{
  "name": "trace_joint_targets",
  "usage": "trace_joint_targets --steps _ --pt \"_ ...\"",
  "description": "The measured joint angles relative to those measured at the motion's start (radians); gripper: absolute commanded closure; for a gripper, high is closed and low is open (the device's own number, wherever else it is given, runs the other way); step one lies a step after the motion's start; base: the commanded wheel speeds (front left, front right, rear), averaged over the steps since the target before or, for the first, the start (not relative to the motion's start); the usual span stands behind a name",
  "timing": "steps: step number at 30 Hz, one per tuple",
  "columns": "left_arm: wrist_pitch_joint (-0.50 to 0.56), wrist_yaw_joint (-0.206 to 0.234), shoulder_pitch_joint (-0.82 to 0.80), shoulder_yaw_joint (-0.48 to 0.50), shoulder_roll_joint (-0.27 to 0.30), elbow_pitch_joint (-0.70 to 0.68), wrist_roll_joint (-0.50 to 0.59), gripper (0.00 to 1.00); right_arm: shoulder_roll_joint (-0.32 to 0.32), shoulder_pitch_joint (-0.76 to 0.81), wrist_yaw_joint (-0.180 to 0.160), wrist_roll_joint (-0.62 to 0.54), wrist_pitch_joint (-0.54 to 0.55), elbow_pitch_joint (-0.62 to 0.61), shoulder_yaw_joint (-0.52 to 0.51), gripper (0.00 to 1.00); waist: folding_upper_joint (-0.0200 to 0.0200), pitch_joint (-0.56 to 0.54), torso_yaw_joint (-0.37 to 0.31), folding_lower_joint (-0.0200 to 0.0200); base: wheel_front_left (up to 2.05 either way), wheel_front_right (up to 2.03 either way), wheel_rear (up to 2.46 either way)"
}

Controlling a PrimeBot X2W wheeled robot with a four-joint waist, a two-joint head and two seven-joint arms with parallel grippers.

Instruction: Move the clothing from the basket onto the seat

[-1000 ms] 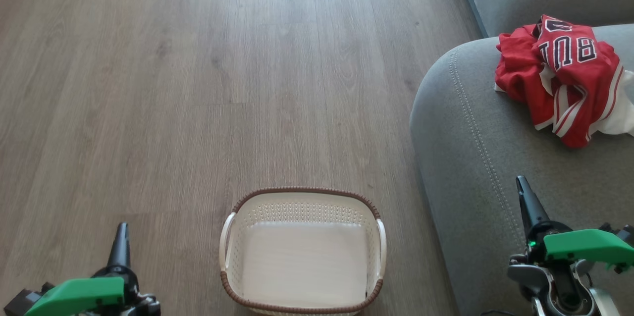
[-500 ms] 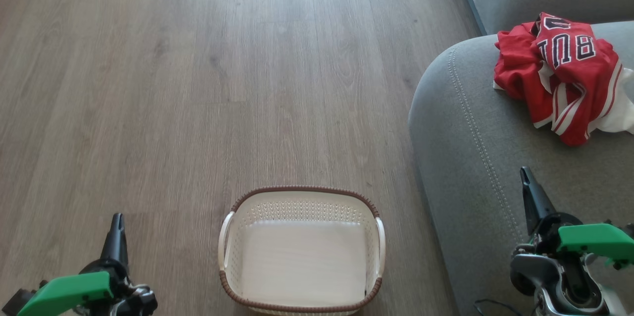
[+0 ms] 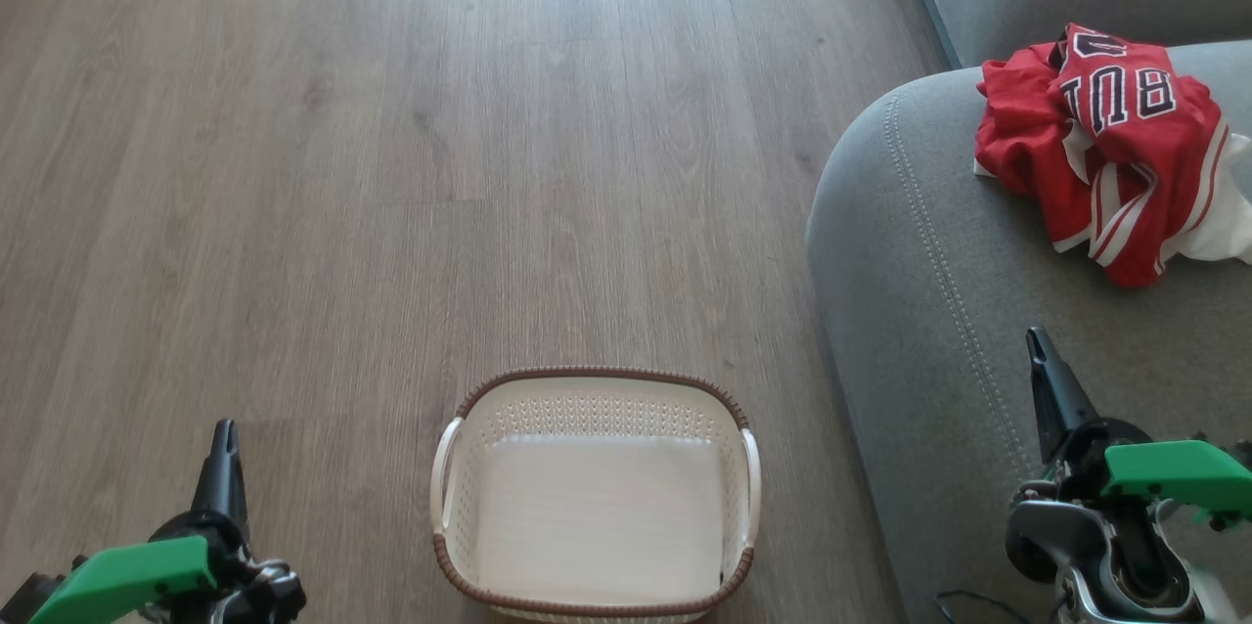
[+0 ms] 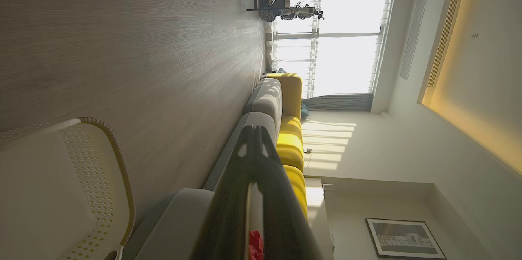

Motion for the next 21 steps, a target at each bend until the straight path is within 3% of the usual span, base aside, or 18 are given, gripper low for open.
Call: trace_joint_targets --steps 21 --pt "0.0 0.0 0.0 0.001 0.0 0.0 0.0 1.0 -0.012 0.0 0.0 0.017 -0.012 0.0 0.015 1.0 0.0 0.0 0.0 0.0 0.0 0.0 0.0"
